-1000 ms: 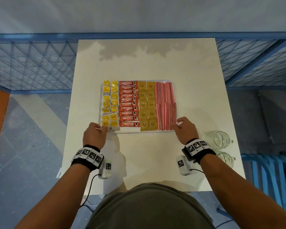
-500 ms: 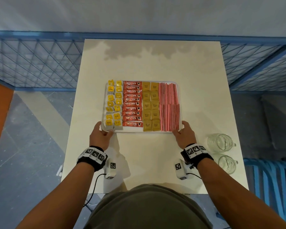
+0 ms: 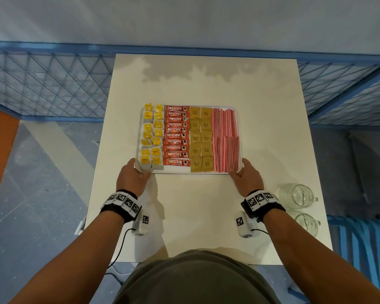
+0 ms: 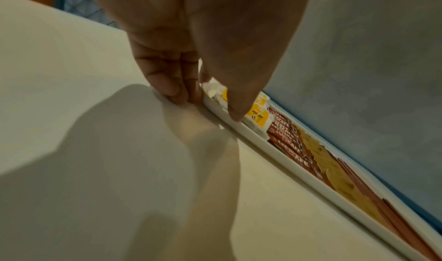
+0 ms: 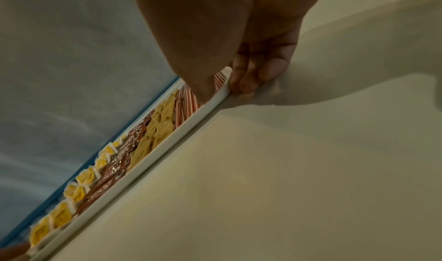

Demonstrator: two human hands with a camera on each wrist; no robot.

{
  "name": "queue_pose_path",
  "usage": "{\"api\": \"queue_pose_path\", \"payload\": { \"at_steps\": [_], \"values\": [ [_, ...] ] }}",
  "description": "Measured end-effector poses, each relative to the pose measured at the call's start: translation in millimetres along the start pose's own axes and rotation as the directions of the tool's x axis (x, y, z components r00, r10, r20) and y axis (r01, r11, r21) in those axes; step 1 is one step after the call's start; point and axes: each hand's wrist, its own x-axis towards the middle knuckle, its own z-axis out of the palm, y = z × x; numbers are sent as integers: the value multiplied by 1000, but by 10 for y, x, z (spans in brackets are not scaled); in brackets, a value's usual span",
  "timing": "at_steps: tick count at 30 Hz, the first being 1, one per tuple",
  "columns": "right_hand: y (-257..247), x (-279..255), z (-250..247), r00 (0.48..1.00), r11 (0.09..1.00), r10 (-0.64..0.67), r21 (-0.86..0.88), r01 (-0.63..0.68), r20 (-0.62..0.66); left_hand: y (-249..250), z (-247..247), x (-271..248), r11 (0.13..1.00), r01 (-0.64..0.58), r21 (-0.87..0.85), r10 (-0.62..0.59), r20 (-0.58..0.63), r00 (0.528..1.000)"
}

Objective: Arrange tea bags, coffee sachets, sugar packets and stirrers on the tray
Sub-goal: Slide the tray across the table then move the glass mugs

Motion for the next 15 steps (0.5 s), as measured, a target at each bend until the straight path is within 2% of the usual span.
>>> {"api": "queue_pose_path", "payload": {
  "at_steps": [4,8,11,15],
  "values": [
    [5,25,-29,996,992,-86,-101,81,-39,48,-71,40,984,-86,158,89,-14,996],
    [16,65,-30,973,959,-228,-182,220,-25,40,-71,123,972,-191,137,186,49,981],
    [-20,99,17,963,946,-265,-182,269,47,75,-23,145,961,-214,175,195,120,974],
    [-84,98,86,957,942,-283,-168,290,65,164,15,144,961,-222,166,200,136,970]
  ]
}}
